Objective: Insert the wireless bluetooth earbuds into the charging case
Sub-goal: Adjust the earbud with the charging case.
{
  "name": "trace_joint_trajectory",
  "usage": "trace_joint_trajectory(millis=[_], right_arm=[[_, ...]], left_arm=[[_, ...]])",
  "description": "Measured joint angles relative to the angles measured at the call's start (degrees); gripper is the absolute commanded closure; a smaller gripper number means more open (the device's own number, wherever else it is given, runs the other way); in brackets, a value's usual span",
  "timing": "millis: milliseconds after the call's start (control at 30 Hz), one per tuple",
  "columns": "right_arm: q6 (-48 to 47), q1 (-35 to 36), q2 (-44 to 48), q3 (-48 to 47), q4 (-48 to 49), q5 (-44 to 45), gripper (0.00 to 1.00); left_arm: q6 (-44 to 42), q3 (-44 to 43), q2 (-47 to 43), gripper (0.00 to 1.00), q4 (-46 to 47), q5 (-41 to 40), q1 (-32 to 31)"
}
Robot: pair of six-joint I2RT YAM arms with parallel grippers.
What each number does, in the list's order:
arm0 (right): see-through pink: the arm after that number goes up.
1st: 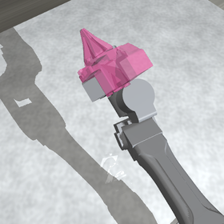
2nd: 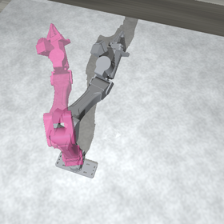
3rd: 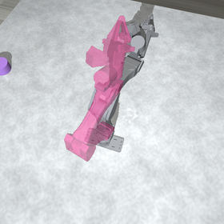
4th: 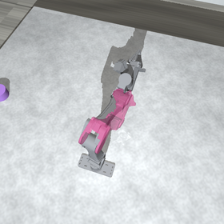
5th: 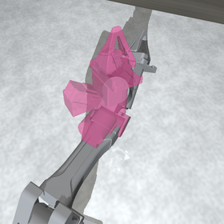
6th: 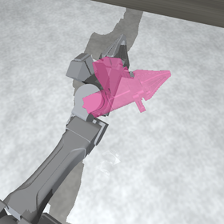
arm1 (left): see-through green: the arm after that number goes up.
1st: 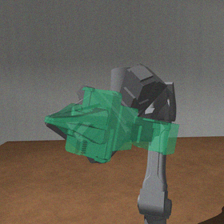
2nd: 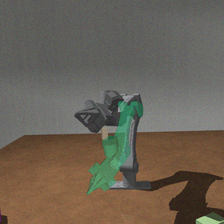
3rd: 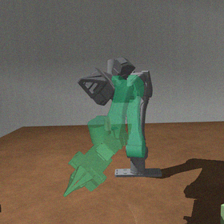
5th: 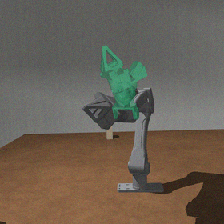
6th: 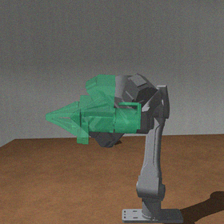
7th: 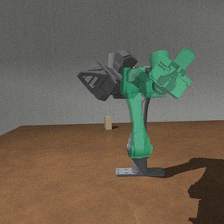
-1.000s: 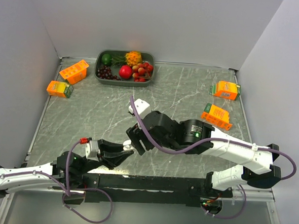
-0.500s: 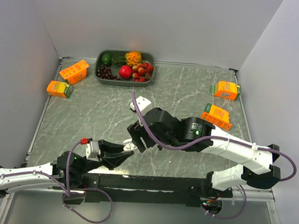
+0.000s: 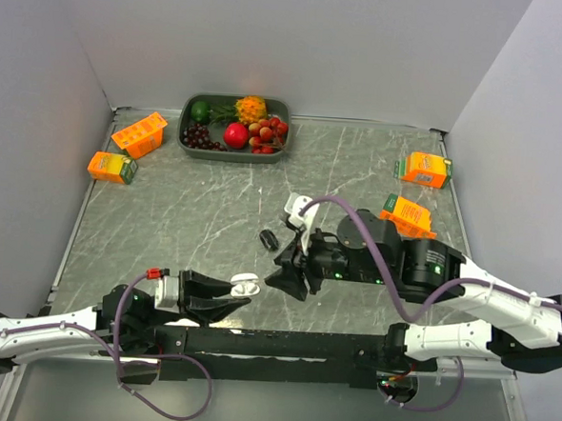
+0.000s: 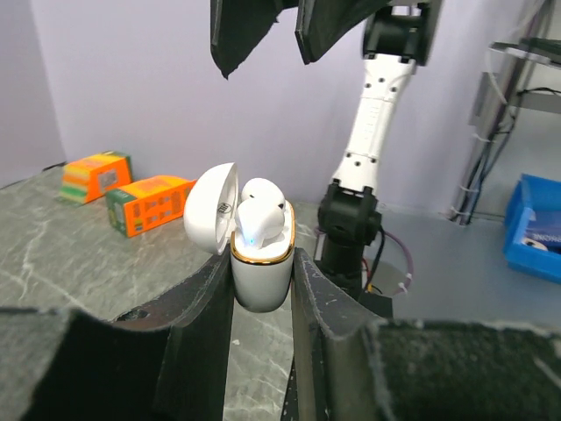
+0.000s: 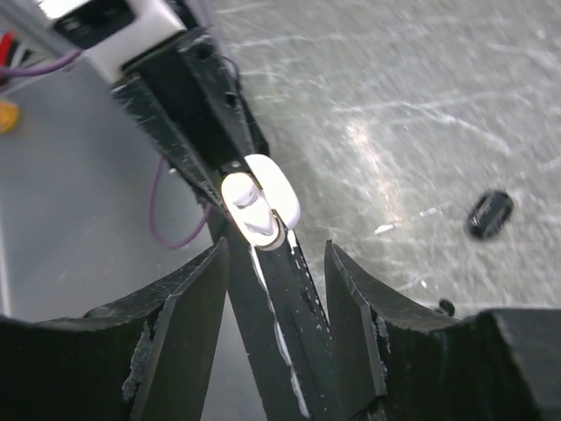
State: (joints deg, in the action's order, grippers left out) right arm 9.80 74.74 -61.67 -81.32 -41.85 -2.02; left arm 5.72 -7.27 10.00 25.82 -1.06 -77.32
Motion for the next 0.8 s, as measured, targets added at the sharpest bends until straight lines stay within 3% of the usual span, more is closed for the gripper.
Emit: trace_joint_trajectory(millis=[233, 500, 800], right_arm=[[-4.42, 3.32, 2.71, 3.21, 0.72, -3.32, 0.51], [-7.58, 8.33, 0.11, 3.87, 0.66, 0.09, 0.65], [-8.98, 10.45, -1.29, 3.87, 0.15, 3.19, 0.73]], left_arm=[[-0.57, 0.5, 4.15, 0.99, 2.23, 5.22, 0.0], [-0.63, 0.5, 7.15, 0.99, 2.62, 6.95, 0.0], [-0.63, 0.48, 6.95, 0.99, 2.64, 7.26, 0.0]])
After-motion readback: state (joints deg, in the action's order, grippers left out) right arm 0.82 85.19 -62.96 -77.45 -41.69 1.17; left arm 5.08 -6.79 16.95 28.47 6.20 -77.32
